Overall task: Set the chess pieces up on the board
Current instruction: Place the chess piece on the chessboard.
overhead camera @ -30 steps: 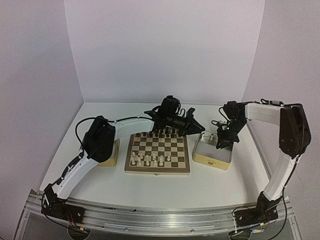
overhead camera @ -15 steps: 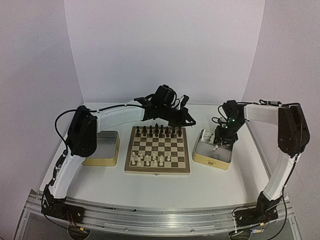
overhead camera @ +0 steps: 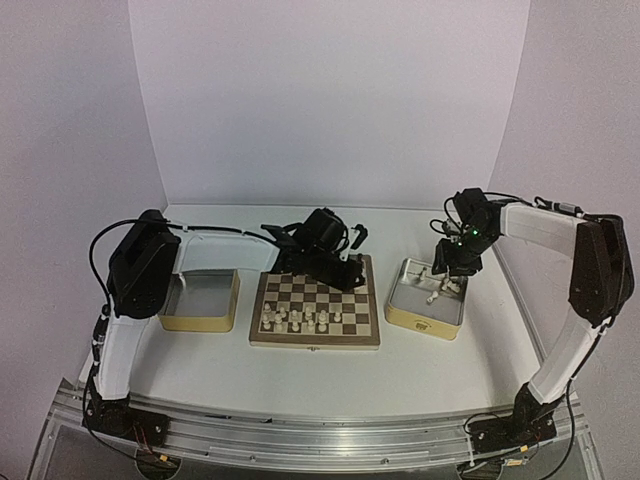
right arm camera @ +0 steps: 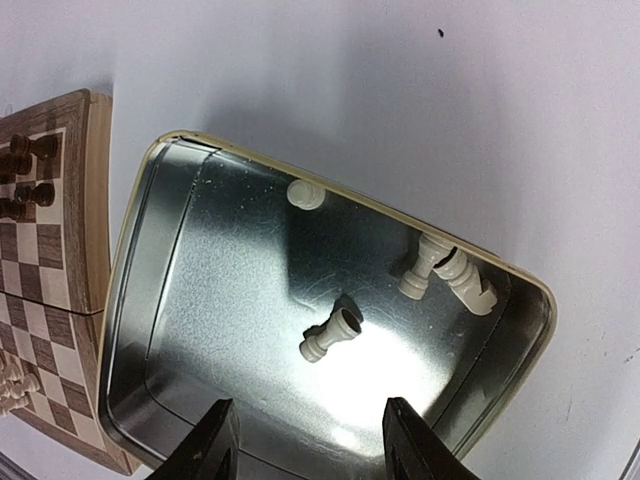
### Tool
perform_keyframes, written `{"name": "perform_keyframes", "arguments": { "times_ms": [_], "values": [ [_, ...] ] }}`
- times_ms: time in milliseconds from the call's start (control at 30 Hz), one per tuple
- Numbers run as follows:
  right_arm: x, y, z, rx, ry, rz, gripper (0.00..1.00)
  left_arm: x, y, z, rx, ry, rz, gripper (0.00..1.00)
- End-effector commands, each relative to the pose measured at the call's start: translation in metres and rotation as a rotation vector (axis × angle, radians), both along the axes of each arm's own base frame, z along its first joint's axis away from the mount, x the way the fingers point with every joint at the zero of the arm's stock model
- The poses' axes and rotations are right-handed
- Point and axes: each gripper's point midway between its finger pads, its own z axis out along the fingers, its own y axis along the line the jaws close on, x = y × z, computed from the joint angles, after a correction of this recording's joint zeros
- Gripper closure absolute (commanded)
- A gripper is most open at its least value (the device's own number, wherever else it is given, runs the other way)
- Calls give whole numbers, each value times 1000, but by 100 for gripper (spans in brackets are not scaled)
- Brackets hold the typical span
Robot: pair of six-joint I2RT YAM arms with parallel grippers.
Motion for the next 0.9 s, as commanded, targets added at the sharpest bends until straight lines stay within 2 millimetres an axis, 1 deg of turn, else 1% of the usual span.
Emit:
{"name": "perform_keyframes", "arguments": {
  "times_ms": [0,267,300,400,467,700,867],
  "values": [
    [0,-1,10,14,-26,-15,52,6,9,49,-37,-254,-5,100],
    [-1,0,8,19,-19,-17,52,0,19,37,-10,-391,-5,100],
    [-1,0,7,19,-17,-18,52,-1,19,39,-18,-419,-5,100],
    [-3,-1,6,18,-13,-21,52,-4,18,34,-7,-480,-13,100],
    [-4,-1,5,18,-11,-23,52,-5,15,30,3,-494,-24,100],
    [-8,-3,4,14,-6,-31,52,-5,12,27,-10,-550,-42,100],
    [-8,-3,3,15,-2,-33,52,-4,8,13,11,-537,-57,100]
  ]
}}
